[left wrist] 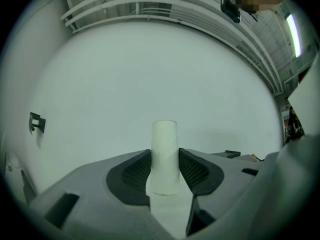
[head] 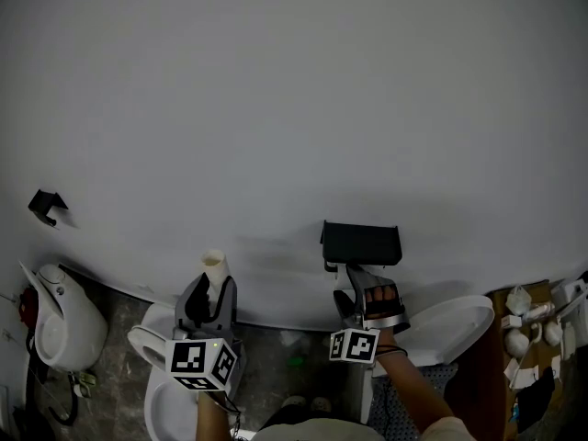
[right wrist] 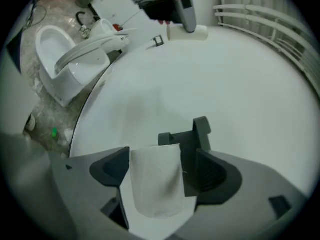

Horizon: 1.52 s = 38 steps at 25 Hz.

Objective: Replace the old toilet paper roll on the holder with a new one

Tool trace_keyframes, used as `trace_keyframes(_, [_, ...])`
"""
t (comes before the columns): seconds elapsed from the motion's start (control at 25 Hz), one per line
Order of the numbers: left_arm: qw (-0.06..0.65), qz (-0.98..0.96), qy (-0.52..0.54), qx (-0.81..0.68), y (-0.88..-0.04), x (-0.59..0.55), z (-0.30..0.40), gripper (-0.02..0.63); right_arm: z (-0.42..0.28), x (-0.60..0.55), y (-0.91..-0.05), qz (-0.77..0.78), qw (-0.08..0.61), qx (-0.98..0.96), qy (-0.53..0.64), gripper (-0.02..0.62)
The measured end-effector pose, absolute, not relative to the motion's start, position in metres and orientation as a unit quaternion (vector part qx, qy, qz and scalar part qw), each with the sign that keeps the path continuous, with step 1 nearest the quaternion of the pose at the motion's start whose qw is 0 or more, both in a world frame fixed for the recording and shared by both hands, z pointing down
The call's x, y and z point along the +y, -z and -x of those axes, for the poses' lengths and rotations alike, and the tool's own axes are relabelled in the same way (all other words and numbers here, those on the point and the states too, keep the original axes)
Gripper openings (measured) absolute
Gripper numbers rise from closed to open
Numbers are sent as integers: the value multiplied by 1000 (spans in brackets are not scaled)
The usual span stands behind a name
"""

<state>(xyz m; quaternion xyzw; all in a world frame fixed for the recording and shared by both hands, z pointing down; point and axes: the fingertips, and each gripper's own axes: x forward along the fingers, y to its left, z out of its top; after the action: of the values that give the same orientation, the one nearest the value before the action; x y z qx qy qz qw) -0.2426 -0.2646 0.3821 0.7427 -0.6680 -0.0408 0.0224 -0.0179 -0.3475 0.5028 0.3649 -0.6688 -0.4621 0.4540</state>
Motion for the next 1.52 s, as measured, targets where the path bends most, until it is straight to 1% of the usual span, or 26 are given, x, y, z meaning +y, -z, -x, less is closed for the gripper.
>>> trace_keyframes(0.12, [20, -748, 51, -661, -375, -273, 230, 178, 14, -331, -481, -399, 391, -722, 408, 364])
trace_keyframes(0.24, [22, -754, 67, -654, -366, -282, 217, 178, -3, -316, -448, -453, 312, -762, 343, 286])
trace_keyframes(0.32, [24, -757, 76, -649, -360, -288, 210, 178, -21, -311, -423, -499, 248, -781, 282, 224])
trace_keyframes(0.48, [22, -765, 82, -639, -350, -296, 192, 178, -69, -308, -384, -575, 120, -793, 161, 129])
trace_keyframes(0.6, [16, -771, 77, -631, -346, -300, 176, 178, -101, -307, -362, -614, 57, -779, 116, 69])
trace_keyframes(0.64, [15, -774, 76, -629, -345, -301, 171, 178, -110, -307, -357, -625, 45, -772, 110, 46])
trace_keyframes(0.84, [14, -784, 82, -616, -340, -302, 153, 178, -139, -304, -339, -659, -3, -748, 83, 6])
trace_keyframes(0.96, [11, -787, 80, -612, -338, -301, 145, 178, -150, -302, -337, -671, -19, -738, 69, 2])
trace_keyframes(1.08, [11, -788, 81, -611, -337, -298, 141, 178, -155, -299, -337, -677, -25, -733, 62, -8])
trace_keyframes(1.52, [11, -787, 80, -611, -334, -288, 136, 178, -163, -292, -341, -679, -18, -732, 53, -9])
